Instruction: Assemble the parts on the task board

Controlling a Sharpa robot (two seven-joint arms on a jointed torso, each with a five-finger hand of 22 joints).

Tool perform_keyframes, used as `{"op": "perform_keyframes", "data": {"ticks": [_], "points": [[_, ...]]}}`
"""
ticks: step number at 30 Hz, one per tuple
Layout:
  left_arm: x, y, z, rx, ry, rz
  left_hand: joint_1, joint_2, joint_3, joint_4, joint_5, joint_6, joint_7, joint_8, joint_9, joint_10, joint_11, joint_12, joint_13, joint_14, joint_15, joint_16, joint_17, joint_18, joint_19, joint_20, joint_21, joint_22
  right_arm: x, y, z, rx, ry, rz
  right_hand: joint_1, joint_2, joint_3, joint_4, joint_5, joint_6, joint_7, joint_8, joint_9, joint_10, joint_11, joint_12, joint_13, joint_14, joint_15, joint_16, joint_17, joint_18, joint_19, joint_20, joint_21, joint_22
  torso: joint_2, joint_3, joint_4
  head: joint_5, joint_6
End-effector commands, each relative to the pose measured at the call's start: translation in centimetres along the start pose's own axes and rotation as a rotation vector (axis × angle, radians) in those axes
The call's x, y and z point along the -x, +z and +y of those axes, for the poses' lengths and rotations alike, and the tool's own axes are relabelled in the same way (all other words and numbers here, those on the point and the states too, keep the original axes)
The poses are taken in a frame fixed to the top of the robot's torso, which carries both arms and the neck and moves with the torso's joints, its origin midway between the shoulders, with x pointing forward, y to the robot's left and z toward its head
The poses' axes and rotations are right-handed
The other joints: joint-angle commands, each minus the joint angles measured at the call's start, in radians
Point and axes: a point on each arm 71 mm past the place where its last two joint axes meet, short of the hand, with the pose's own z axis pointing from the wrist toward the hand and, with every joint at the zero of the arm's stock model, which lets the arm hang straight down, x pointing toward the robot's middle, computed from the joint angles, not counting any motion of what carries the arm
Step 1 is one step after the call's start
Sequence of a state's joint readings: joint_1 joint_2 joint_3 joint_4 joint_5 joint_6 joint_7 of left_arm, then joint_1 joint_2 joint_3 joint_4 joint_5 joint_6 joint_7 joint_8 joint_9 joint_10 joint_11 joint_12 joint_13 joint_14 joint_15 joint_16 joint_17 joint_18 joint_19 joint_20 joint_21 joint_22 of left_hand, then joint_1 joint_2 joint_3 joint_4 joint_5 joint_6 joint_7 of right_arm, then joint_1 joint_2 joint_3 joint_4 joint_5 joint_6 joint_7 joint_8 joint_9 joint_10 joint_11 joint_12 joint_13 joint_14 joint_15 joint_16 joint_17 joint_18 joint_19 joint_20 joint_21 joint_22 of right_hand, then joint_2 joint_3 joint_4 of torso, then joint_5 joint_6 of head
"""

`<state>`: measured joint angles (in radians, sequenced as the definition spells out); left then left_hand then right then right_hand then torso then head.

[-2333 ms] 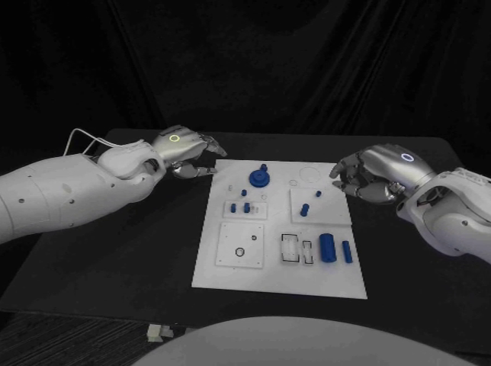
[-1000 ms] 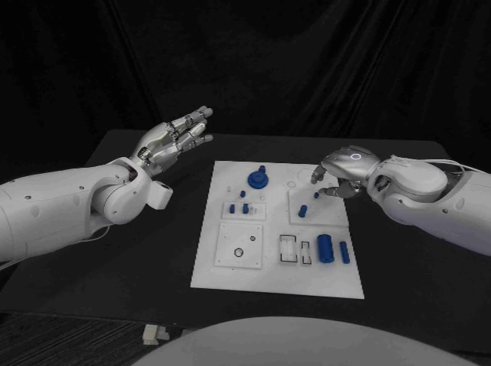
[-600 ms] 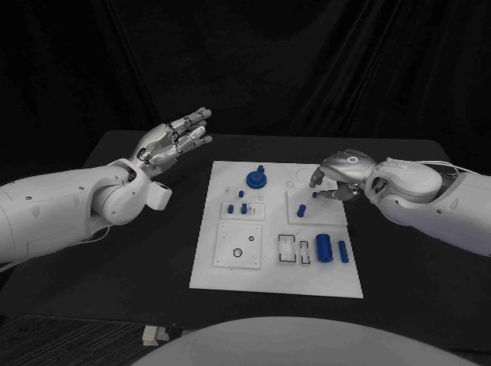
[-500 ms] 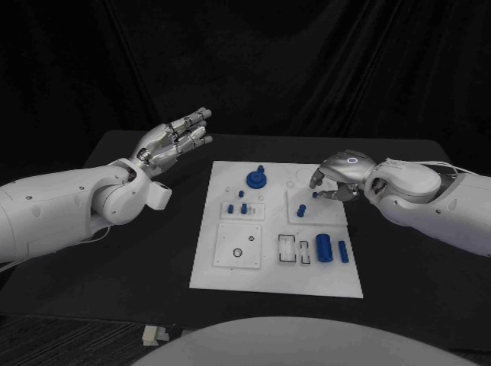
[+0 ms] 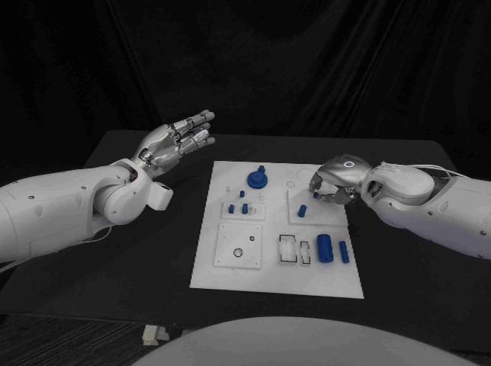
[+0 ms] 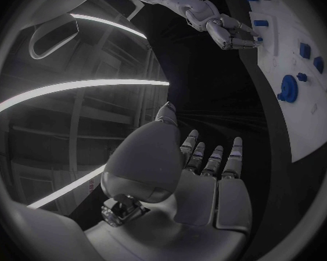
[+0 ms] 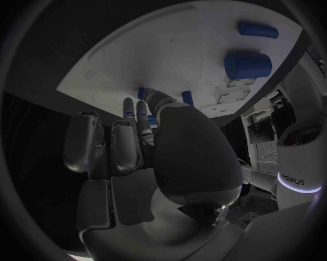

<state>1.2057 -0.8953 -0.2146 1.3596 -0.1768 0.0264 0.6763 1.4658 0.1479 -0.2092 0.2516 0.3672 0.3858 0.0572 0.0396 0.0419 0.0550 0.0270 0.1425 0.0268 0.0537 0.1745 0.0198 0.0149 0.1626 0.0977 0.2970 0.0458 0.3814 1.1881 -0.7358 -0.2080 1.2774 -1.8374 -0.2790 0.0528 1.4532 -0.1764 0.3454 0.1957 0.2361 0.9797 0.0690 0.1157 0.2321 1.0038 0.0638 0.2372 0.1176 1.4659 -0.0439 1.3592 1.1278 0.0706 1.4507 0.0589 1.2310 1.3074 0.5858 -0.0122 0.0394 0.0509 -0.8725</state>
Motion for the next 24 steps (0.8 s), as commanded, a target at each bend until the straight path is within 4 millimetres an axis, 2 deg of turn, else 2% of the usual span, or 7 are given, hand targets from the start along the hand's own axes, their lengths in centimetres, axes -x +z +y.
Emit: {"op": "perform_keyframes", "data": {"ticks": [1,3,6,9,12,24], "points": [[-0.26,0.01,-1.11,-0.165,-0.029,0.015,0.014,0.001,-0.001,-0.008,0.004,0.018,0.006,0.006,0.002,0.002,0.008,0.008,0.002,0.007,0.002,0.008,0.002,-0.004,0.008,-0.003,0.006,0.001,-0.15,0.09,0.02,0.003,0.001,-0.007,0.012,0.000,0.010,-0.003,0.006,0.011,0.003,0.000,0.002,0.014,-0.003,-0.004,-0.002,0.027,-0.003,-0.002,0.000,0.000,0.004,0.003,-0.004,0.170,0.000,-0.0003,0.0000,-0.001,0.000],[-0.33,0.05,-1.09,-0.164,-0.030,0.017,0.016,0.001,0.000,-0.009,0.005,0.019,0.006,0.006,0.003,0.002,0.009,0.009,0.002,0.005,0.001,0.007,0.001,-0.005,0.008,-0.003,0.006,-0.001,-0.23,0.14,0.04,0.003,0.001,-0.006,0.012,0.001,0.013,-0.006,0.006,0.023,0.003,0.006,0.006,0.023,-0.004,-0.003,-0.002,0.027,-0.003,-0.002,0.001,0.000,0.004,0.003,-0.005,0.170,0.000,-0.0004,0.0002,0.001,0.000],[-0.36,0.11,-1.06,-0.165,-0.028,0.015,0.026,0.005,-0.003,-0.014,0.011,0.009,-0.004,0.003,0.001,-0.007,-0.005,-0.001,-0.001,-0.018,-0.015,-0.003,-0.004,-0.010,0.008,-0.003,0.005,-0.009,-0.30,0.17,0.05,0.004,0.001,-0.010,0.015,0.003,0.018,-0.010,0.006,0.033,0.004,0.011,0.011,0.035,-0.008,-0.001,-0.002,0.027,-0.005,-0.001,0.002,0.000,0.003,0.002,-0.005,0.170,0.000,-0.0003,0.0004,0.004,0.000],[-0.30,0.14,-1.02,-0.166,-0.025,0.012,0.027,0.006,-0.004,-0.014,0.013,0.006,-0.007,0.003,0.000,-0.010,-0.008,-0.003,-0.001,-0.020,-0.019,-0.004,-0.004,-0.011,0.008,-0.004,0.004,-0.012,-0.35,0.18,0.00,0.003,0.002,-0.011,0.019,0.007,0.023,-0.019,0.015,0.059,0.009,0.027,0.023,0.050,-0.013,0.001,-0.002,0.027,-0.009,-0.001,0.004,0.000,0.003,-0.001,-0.004,0.171,0.000,-0.0004,-0.0002,0.003,0.000],[-0.19,0.14,-0.98,-0.165,-0.022,0.009,0.028,0.006,-0.004,-0.014,0.014,0.006,-0.007,0.003,0.000,-0.010,-0.008,-0.003,-0.001,-0.021,-0.019,-0.004,-0.004,-0.012,0.008,-0.004,0.004,-0.013,-0.39,0.16,-0.09,-0.001,0.010,-0.013,0.028,0.011,0.033,-0.035,0.057,0.087,0.012,0.046,0.040,0.068,-0.024,0.003,-0.003,0.026,-0.016,-0.002,0.002,0.000,0.003,-0.007,-0.005,0.171,0.000,-0.0006,-0.0002,0.003,0.000],[-0.03,0.13,-0.75,-0.155,-0.019,0.005,0.039,0.014,0.000,-0.021,0.023,0.002,-0.009,0.002,0.000,-0.012,-0.009,-0.001,-0.001,-0.018,-0.016,-0.001,-0.003,-0.014,0.010,-0.003,0.004,-0.013,0.17,-0.36,-0.44,-0.013,0.029,-0.095,0.038,0.024,0.043,-0.066,0.058,0.126,0.013,0.079,0.082,0.125,-0.033,0.011,-0.001,0.026,-0.023,-0.001,0.007,-0.001,0.002,-0.015,-0.003,0.172,-0.001,-0.0004,-0.0003,0.003,0.000]]}}
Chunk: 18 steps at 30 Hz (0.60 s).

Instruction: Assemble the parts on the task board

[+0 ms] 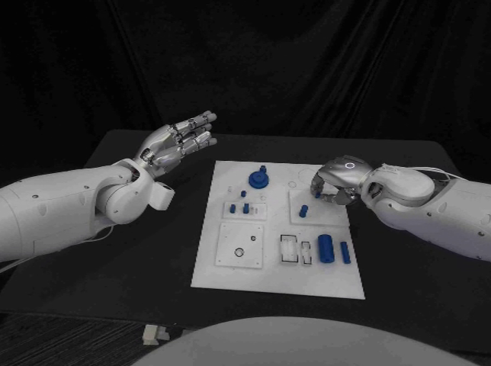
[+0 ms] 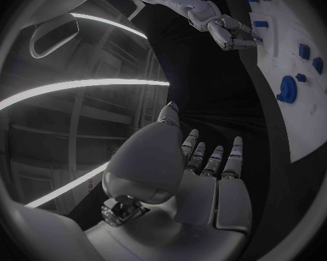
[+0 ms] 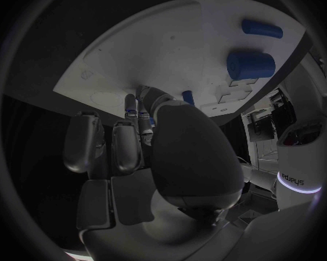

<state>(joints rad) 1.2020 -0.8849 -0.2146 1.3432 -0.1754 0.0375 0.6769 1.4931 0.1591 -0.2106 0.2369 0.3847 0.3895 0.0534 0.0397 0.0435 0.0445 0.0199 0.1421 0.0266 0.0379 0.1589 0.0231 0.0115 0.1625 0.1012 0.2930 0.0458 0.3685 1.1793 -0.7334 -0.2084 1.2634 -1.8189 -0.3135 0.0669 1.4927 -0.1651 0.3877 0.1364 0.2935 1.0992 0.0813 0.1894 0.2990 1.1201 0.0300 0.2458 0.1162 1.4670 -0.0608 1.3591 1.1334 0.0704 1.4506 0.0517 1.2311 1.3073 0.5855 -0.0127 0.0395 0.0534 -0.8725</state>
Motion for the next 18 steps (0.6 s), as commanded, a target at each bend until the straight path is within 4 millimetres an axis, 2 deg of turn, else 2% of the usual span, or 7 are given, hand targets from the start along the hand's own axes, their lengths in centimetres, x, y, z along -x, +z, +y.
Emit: {"op": "perform_keyframes", "data": {"ticks": [1,5,13,18], "points": [[-0.1,0.0,-1.0,-0.156,-0.014,0.001,0.014,0.004,0.002,-0.008,0.009,-0.002,-0.004,0.002,-0.001,-0.002,-0.001,0.000,0.000,-0.001,0.002,-0.004,0.000,-0.015,0.007,0.001,0.005,0.000,0.7,-0.3,-0.3,-0.017,0.019,-0.082,-0.002,0.013,0.001,-0.007,-0.001,0.008,0.001,0.006,0.016,0.010,0.001,0.003,0.000,0.025,-0.006,-0.001,0.002,-0.001,0.003,-0.008,-0.002,0.172,-0.001,0.0000,-0.0004,0.001,0.000],[0.0,0.0,-0.9,-0.151,-0.012,-0.002,0.016,0.004,0.002,-0.010,0.015,-0.001,-0.003,0.003,-0.001,-0.001,0.001,0.002,0.000,0.000,0.003,-0.003,0.001,-0.016,0.008,0.001,0.005,0.001,1.7,-0.5,-0.6,-0.029,0.040,-0.122,-0.006,0.012,-0.001,-0.007,-0.007,0.010,0.003,0.009,0.021,0.016,0.003,0.001,0.000,0.025,-0.005,-0.001,0.002,0.000,0.002,-0.008,-0.003,0.172,-0.001,0.0000,-0.0005,0.004,0.000],[0.0,0.0,-0.7,-0.135,-0.012,-0.002,0.022,0.007,0.003,-0.015,0.025,0.000,0.001,0.003,-0.001,-0.001,0.005,0.005,0.000,0.004,0.009,0.000,0.002,-0.018,0.013,0.001,0.007,0.004,6.0,-0.8,-1.1,-0.043,0.037,-0.193,-0.013,0.013,-0.004,-0.006,-0.020,0.016,0.004,0.014,0.031,0.027,0.004,-0.002,-0.002,0.025,-0.004,-0.001,0.003,-0.001,0.002,-0.007,-0.001,0.172,-0.001,-0.0003,-0.0013,0.003,0.000],[-0.1,0.0,-0.5,-0.129,-0.016,0.002,0.023,0.008,0.004,-0.017,0.027,0.003,0.003,0.003,-0.001,-0.001,0.007,0.006,0.000,0.005,0.010,0.000,0.002,-0.019,0.014,0.002,0.007,0.004,8.1,-1.2,0.3,-0.013,0.043,-0.205,-0.014,0.013,-0.004,-0.006,-0.022,0.017,0.005,0.014,0.032,0.029,0.005,-0.002,-0.002,0.025,-0.003,-0.001,0.002,-0.001,0.002,-0.007,-0.002,0.172,-0.001,-0.0002,-0.0003,0.003,0.000]]}}
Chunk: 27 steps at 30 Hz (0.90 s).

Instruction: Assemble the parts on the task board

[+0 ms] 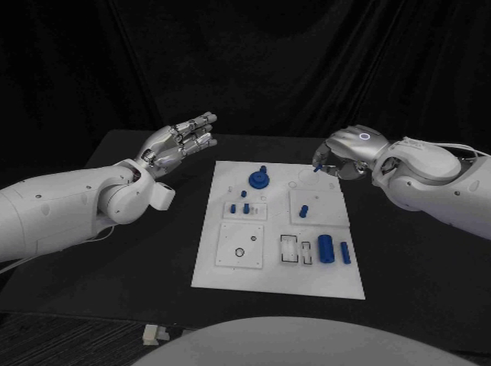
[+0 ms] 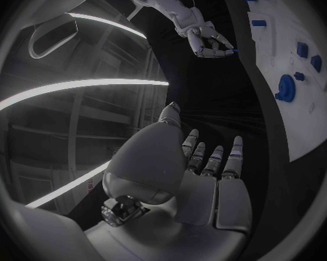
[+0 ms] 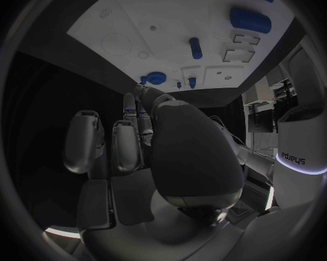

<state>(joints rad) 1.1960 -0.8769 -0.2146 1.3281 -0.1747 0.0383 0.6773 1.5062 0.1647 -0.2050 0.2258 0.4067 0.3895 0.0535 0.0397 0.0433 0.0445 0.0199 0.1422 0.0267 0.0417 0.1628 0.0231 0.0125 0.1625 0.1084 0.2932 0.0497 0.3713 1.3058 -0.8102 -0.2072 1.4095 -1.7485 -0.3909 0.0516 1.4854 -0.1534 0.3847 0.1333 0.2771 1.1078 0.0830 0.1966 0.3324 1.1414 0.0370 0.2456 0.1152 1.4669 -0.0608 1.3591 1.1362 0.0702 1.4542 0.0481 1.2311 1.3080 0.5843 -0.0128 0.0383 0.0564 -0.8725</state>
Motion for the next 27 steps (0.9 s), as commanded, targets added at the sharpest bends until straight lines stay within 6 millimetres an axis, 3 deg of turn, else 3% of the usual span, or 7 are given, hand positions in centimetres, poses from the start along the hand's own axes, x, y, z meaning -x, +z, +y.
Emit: {"op": "perform_keyframes", "data": {"ticks": [1,7,15,27], "points": [[-0.2,0.0,-0.8,-0.134,-0.019,0.007,0.010,0.003,-0.002,-0.005,0.005,0.003,0.003,0.003,0.000,-0.001,0.007,0.005,0.000,0.001,0.006,0.000,0.001,-0.019,0.007,0.001,0.003,0.001,0.8,0.1,1.1,-0.011,0.027,-0.012,-0.007,0.001,-0.001,-0.003,-0.006,0.008,0.003,0.007,-0.001,0.008,-0.002,-0.002,-0.001,0.025,-0.003,-0.001,-0.001,-0.001,-0.002,-0.003,-0.002,0.171,0.001,0.0000,0.0010,0.001,0.000],[-0.3,0.0,-0.6,-0.125,-0.027,0.014,0.011,0.003,-0.001,-0.006,0.006,0.003,0.003,0.004,0.000,-0.001,0.007,0.005,0.000,0.001,0.007,0.000,0.001,-0.020,0.007,0.001,0.003,0.001,0.9,0.3,4.5,0.074,0.036,0.027,-0.007,0.001,-0.001,-0.004,-0.008,0.005,0.006,0.005,0.001,0.010,0.000,-0.004,-0.002,0.024,0.000,-0.003,-0.005,0.000,-0.003,-0.002,-0.007,0.170,0.000,-0.0004,0.0012,0.006,0.000],[-0.4,-0.2,-0.2,-0.108,-0.039,0.023,0.013,0.003,-0.001,-0.008,0.009,-0.004,0.005,0.003,-0.001,-0.003,0.009,0.001,-0.001,0.000,0.009,0.000,0.001,-0.021,0.008,0.001,0.004,-0.001,-0.5,0.8,9.2,0.192,0.044,0.067,-0.006,0.001,0.001,-0.007,-0.003,0.000,0.007,0.002,0.002,0.009,0.001,-0.008,-0.004,0.023,0.001,-0.004,-0.006,0.000,-0.003,-0.001,-0.006,0.170,0.001,-0.0010,0.0021,0.015,0.000],[-0.2,-0.5,0.3,-0.086,-0.043,0.020,0.013,0.002,-0.002,-0.010,0.010,-0.006,0.005,0.002,-0.001,-0.005,0.009,-0.001,-0.001,0.000,0.010,0.000,0.001,-0.022,0.010,0.002,0.004,0.003,-2.5,2.1,13.1,0.274,0.037,0.101,-0.007,-0.001,0.005,-0.013,0.017,-0.008,0.013,-0.005,0.005,0.013,0.006,-0.015,-0.007,0.022,0.010,-0.005,-0.007,-0.001,-0.004,0.005,-0.006,0.170,0.001,-0.0003,0.0025,0.024,0.000]]}}
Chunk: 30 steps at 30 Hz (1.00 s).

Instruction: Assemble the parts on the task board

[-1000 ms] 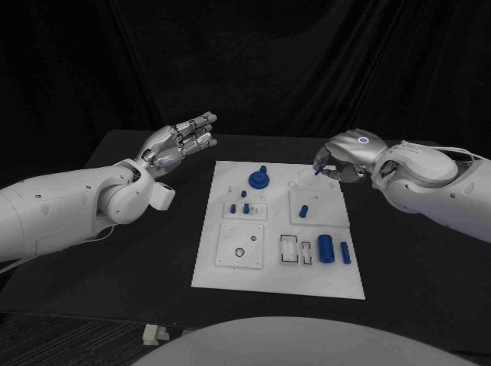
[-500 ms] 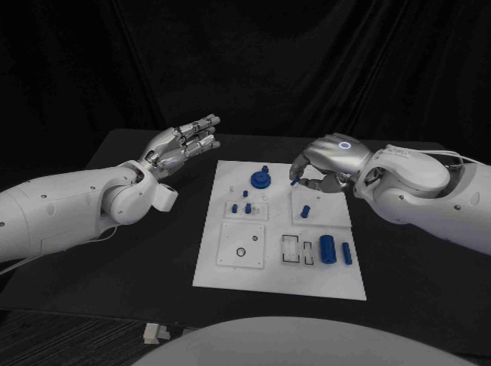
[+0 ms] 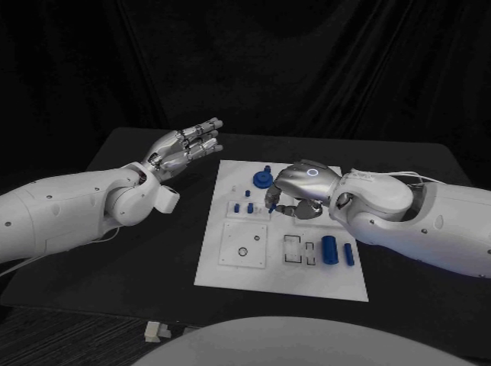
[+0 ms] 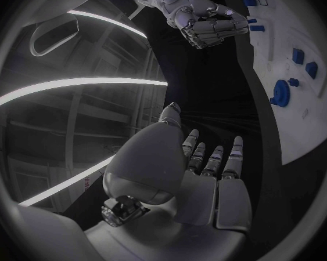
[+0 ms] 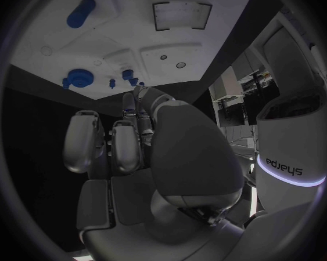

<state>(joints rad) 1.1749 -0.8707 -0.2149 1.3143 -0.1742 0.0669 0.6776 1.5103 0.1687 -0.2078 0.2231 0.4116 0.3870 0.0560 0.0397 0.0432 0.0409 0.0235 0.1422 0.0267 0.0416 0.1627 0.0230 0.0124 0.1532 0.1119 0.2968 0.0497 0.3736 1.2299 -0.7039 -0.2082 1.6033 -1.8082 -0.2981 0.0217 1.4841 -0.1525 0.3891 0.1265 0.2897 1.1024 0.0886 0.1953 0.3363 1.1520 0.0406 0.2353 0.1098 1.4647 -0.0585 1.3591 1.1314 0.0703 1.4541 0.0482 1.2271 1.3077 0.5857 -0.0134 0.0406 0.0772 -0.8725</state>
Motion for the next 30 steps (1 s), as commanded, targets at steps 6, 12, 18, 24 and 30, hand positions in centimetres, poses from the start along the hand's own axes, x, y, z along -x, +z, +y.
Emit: {"op": "perform_keyframes", "data": {"ticks": [6,12,18,24,30], "points": [[-0.1,-0.1,-0.5,-0.100,-0.021,0.008,0.010,-0.002,0.001,-0.008,0.006,-0.004,0.003,0.002,-0.001,-0.002,0.005,-0.001,-0.001,0.001,0.011,0.001,0.001,-0.013,0.010,-0.002,0.006,0.010,-0.9,1.0,1.1,0.010,-0.039,0.044,-0.007,-0.002,0.000,-0.006,0.005,-0.003,0.008,-0.004,0.001,0.002,0.002,-0.006,-0.002,0.025,0.008,-0.004,-0.001,-0.001,-0.004,0.005,-0.002,0.171,-0.001,0.0002,-0.0003,0.006,0.000],[-0.2,-0.1,-0.4,-0.095,-0.025,0.013,0.011,0.000,0.001,-0.010,0.007,0.001,0.002,0.003,-0.001,-0.003,0.006,0.000,-0.001,0.005,0.013,0.004,0.002,-0.014,0.017,-0.002,0.009,0.017,-1.6,1.6,2.0,0.024,-0.040,0.070,-0.007,-0.002,0.001,-0.008,0.007,-0.006,0.010,-0.006,0.001,0.003,0.003,-0.007,-0.002,0.025,0.011,-0.004,-0.002,-0.001,-0.004,0.007,-0.001,0.171,0.000,0.0003,-0.0004,0.008,0.000],[-0.3,-0.1,-0.3,-0.091,-0.028,0.015,0.012,0.000,0.001,-0.010,0.007,0.000,0.002,0.003,-0.001,-0.003,0.006,0.000,-0.001,0.008,0.014,0.006,0.003,-0.015,0.020,-0.002,0.010,0.018,-2.4,2.1,2.7,0.038,-0.043,0.084,-0.007,-0.002,0.002,-0.009,0.008,-0.007,0.011,-0.008,0.001,0.003,0.004,-0.008,-0.002,0.024,0.013,-0.004,-0.002,-0.001,-0.005,0.008,-0.003,0.170,-0.001,0.0000,-0.0014,0.016,0.000],[-0.3,0.0,-0.3,-0.087,-0.031,0.018,0.012,0.000,0.001,-0.011,0.008,0.001,0.003,0.003,0.000,-0.003,0.006,0.001,-0.001,0.010,0.015,0.007,0.004,-0.016,0.022,-0.002,0.011,0.020,-3.1,2.3,3.1,0.048,-0.063,0.085,-0.007,-0.003,0.003,-0.012,0.010,-0.009,0.012,-0.010,0.001,0.003,0.005,-0.010,-0.003,0.024,0.015,-0.005,-0.002,-0.001,-0.005,0.010,-0.003,0.170,-0.001,0.0002,-0.0008,0.021,0.000],[-0.4,0.0,-0.2,-0.085,-0.034,0.021,0.013,0.001,0.002,-0.012,0.008,0.004,0.003,0.004,0.000,-0.003,0.006,0.001,-0.001,0.013,0.016,0.009,0.005,-0.017,0.026,-0.002,0.013,0.024,-3.4,2.6,3.3,0.049,-0.067,0.091,-0.007,-0.004,0.004,-0.013,0.011,-0.011,0.013,-0.012,0.001,0.003,0.006,-0.012,-0.004,0.024,0.016,-0.005,-0.002,-0.001,-0.005,0.011,-0.003,0.170,0.000,0.0002,-0.0009,0.023,0.000]]}}
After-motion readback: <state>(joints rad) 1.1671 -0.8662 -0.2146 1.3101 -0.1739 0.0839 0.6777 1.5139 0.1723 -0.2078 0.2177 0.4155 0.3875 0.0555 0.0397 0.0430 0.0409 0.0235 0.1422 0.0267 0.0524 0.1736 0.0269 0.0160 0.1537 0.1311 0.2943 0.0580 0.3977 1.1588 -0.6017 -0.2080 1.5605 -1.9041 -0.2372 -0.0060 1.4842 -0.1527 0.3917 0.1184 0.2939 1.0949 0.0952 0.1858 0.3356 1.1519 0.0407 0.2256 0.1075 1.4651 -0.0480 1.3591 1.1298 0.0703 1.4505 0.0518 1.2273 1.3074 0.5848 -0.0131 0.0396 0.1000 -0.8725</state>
